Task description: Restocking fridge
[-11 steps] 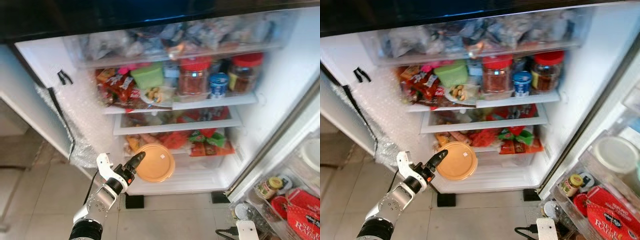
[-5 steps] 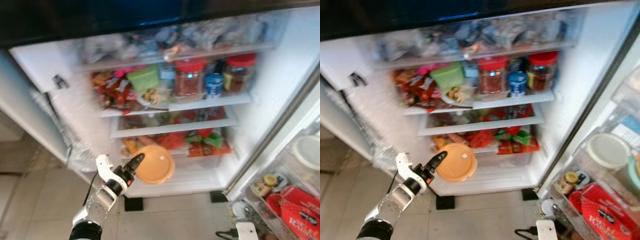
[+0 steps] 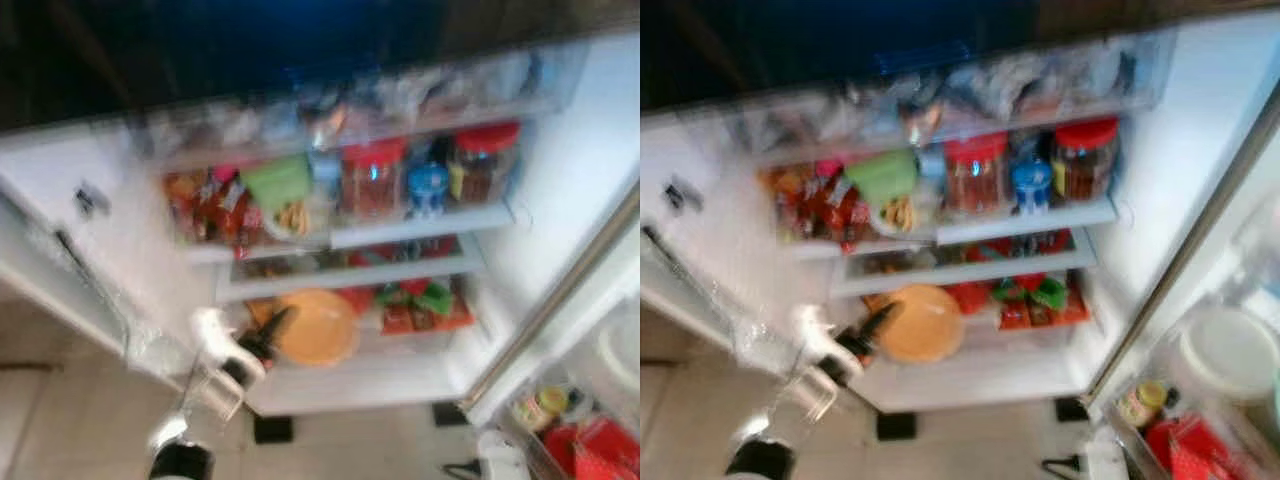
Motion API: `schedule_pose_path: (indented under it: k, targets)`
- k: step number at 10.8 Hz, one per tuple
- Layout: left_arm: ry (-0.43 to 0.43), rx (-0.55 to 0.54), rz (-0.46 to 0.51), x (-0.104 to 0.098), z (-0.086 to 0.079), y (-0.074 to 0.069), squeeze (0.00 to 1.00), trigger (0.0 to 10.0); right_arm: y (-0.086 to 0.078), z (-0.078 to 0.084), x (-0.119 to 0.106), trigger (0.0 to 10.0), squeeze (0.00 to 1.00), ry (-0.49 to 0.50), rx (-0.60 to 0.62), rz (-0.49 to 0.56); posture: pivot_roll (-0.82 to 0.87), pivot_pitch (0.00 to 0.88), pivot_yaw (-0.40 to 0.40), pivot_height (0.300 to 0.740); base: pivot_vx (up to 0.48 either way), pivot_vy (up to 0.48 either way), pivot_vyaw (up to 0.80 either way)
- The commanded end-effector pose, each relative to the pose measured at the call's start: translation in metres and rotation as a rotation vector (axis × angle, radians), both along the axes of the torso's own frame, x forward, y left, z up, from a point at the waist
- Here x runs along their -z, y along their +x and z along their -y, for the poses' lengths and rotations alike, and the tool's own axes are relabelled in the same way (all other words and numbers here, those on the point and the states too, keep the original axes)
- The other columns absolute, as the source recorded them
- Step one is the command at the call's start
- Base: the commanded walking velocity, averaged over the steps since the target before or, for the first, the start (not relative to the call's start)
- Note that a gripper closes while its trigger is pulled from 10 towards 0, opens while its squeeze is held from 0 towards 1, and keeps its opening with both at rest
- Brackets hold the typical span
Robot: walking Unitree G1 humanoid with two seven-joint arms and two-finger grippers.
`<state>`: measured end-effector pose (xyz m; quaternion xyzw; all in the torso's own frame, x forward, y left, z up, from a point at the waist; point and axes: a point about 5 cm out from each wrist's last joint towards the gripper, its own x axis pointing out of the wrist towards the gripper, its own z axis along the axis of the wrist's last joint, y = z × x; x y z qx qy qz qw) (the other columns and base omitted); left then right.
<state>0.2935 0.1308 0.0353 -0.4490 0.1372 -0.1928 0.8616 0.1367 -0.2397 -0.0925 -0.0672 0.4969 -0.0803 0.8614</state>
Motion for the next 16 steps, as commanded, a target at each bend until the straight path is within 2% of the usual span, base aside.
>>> schedule_pose_path:
  k: [1, 6, 16]
  targets:
    - [0.036, -0.035, 0.001, 0.0004, -0.0177, -0.0014, 0.0, 10.0, -0.0001, -0.0118, 0.003, 10.0, 0.0, 0.034, -0.002, -0.003, -0.11, 0.101, 0.102, 0.74, 0.262, 0.0, 0.0]
    - [0.031, -0.007, 0.004, -0.0003, -0.0164, -0.0023, 0.0, 10.0, 0.0002, -0.0135, 0.0031, 10.0, 0.0, 0.049, -0.003, 0.006, -0.11, 0.1, 0.107, 0.74, 0.0, 0.0, 0.0]
    - [-0.013, -0.017, -0.001, -0.0002, -0.0155, -0.0032, 0.0, 10.0, -0.0008, -0.0113, 0.0025, 10.0, 0.0, 0.048, -0.001, 0.02, -0.12, 0.109, 0.096, 0.74, 0.0, 0.0, 0.0]
